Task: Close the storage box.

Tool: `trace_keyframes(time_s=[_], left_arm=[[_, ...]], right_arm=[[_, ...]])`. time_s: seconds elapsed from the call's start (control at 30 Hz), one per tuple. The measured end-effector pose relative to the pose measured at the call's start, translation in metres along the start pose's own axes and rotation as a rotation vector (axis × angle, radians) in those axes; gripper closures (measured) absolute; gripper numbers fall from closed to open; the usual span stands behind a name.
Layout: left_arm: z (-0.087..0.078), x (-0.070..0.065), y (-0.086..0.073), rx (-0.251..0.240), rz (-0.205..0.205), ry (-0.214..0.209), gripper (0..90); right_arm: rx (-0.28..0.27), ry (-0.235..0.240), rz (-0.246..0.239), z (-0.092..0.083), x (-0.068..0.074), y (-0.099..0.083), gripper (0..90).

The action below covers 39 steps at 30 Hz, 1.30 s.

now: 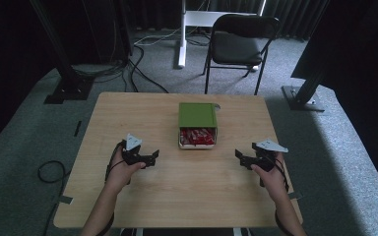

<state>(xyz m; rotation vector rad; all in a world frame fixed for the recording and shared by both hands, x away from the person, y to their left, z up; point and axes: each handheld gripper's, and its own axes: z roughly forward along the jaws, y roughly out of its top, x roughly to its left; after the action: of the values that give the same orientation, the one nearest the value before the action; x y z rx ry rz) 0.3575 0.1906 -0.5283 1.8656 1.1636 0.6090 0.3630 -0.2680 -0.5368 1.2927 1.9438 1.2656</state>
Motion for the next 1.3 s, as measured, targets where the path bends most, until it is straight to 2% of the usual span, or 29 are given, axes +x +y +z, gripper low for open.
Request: trace_keyframes(time_s=[0.2,0.33,0.5,0.6,0.77,1.07,1.3], left_arm=[[-0.008,0.009,-0.011,0.001,-0.025,0.023,8.2],[-0.015,0.012,-0.018,0.002,-0.033,0.038,8.2],[-0.021,0.016,-0.026,0.006,-0.045,0.048,8.2],[-0.024,0.019,-0.032,-0.012,-0.062,0.066,8.2],[-0.030,0.025,-0.039,0.007,-0.082,0.081,8.1],[-0.040,0.032,-0.055,0.023,-0.110,0.118,8.2],[-0.050,0.036,-0.068,0.036,-0.123,0.144,8.1]], right_arm=[[-0.008,-0.048,0.015,-0.007,-0.003,-0.007,13.7],[0.012,-0.074,0.028,-0.010,-0.007,-0.013,14.2],[0.029,-0.081,0.048,-0.012,-0.009,-0.019,14.2],[0.036,-0.083,0.068,-0.013,-0.009,-0.023,14.2],[0.045,-0.100,0.080,-0.015,-0.007,-0.028,14.2],[0.060,-0.134,0.080,-0.016,-0.004,-0.039,14.1],[0.073,-0.141,0.089,-0.015,0.001,-0.045,14.2]])
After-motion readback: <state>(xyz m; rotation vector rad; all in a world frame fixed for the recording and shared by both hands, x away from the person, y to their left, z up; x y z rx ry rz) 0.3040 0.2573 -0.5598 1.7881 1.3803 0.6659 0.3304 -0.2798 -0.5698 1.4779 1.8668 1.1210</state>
